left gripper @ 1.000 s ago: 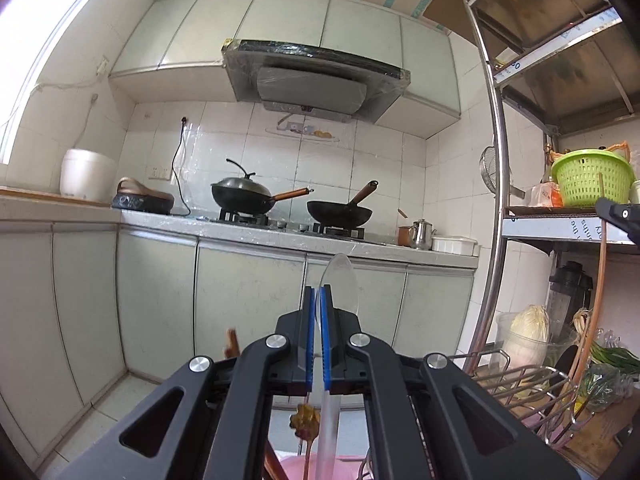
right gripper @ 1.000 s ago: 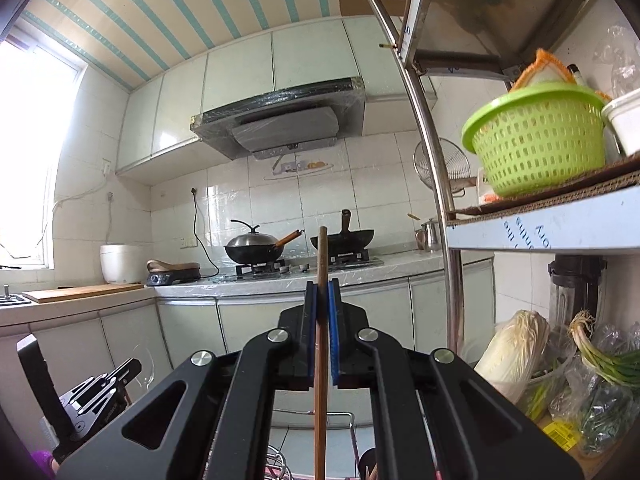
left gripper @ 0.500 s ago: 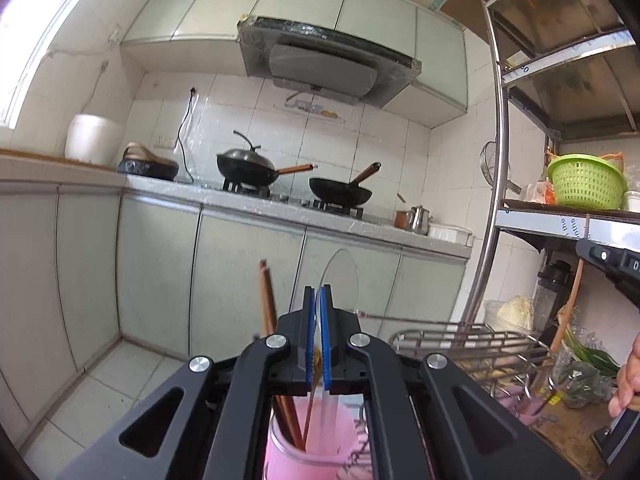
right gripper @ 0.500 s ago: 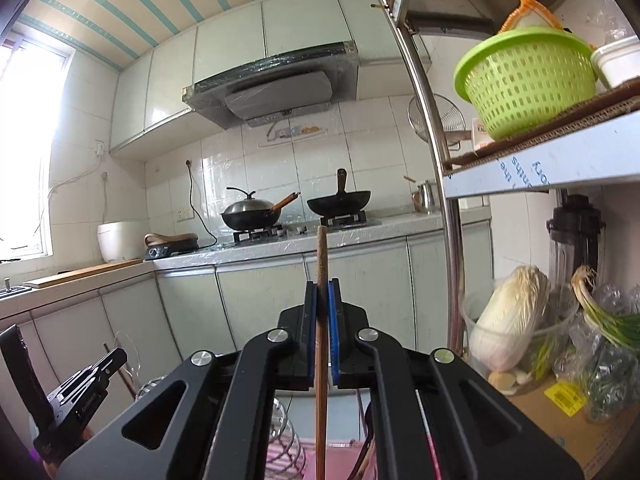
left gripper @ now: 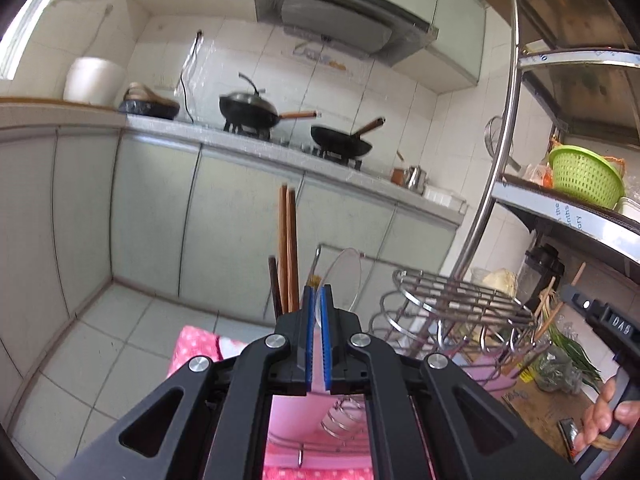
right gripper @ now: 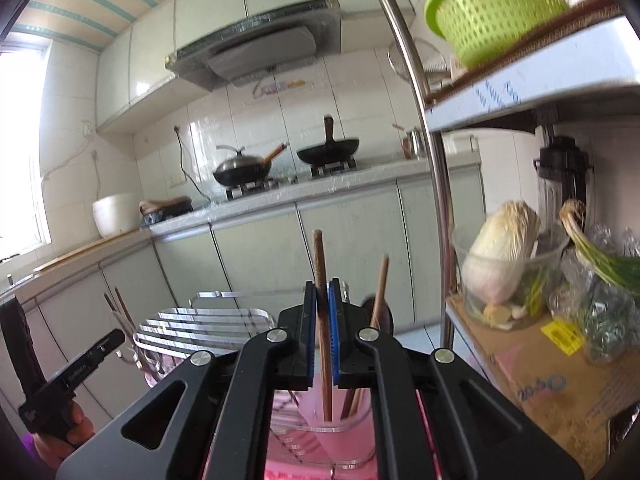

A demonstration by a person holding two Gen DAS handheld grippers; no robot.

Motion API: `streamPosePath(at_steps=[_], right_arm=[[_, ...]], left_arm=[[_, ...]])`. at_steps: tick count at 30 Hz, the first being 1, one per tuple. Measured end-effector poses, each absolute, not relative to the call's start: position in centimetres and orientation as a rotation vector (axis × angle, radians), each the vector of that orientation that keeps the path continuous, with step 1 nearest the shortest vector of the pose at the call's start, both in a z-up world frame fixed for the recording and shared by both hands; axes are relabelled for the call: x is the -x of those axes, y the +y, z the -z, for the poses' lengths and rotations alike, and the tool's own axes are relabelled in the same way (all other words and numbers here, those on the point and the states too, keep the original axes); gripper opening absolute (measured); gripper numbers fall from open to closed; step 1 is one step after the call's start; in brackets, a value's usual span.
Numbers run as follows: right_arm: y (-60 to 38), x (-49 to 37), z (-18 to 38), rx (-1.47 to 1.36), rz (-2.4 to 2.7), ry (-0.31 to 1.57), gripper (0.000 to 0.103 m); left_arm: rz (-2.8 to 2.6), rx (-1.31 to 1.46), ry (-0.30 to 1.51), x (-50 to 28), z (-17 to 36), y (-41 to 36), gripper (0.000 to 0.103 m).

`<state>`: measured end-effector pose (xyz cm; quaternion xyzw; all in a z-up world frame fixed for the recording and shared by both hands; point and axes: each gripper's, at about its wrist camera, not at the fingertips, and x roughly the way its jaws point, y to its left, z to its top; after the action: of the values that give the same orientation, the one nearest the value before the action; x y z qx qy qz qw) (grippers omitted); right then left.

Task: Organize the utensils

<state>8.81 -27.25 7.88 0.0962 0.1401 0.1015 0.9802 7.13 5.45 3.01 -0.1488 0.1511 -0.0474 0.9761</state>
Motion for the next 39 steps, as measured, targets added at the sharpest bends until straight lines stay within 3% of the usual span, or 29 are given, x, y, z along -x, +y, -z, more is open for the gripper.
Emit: streamPosePath(at_steps=[16,19,20,22,24,39], right_arm=[[-26.7,-9.8,-7.3,-0.169,-0.186,0.374,0.006],[-26.6,-10.0,-7.5,-0.169,-0.192,0.393,0.008],[-26.7,-10.0,-7.5,-0.169,-0.194,0.397,0.009],[-26.7,-10.0,-7.7,-0.170,-0.200,0.402,0.033],[-26.8,-9.9,-8.0,-0.170,-0.211,0.394,0.042],[-27.8,-6.4,-10.5,-0.154,-0.191,0.323,0.043]], left_arm=[[0.112,0.283,0.478,-9.0,-1.8,5.5,0.004],[0.110,0.282,0.487,-9.0,-1.9,5.5,0.009],[0.112,0.281,0.492,-9.0,-1.9,5.5,0.016],[0.110,0.279,0.500,-8.9,-2.0,5.3,0.025],[0.118,0.279,0.503,-8.8,-2.2,5.2,0.027],[0.124,0.285,0.450,-6.4,-4.8,5.3,0.034]])
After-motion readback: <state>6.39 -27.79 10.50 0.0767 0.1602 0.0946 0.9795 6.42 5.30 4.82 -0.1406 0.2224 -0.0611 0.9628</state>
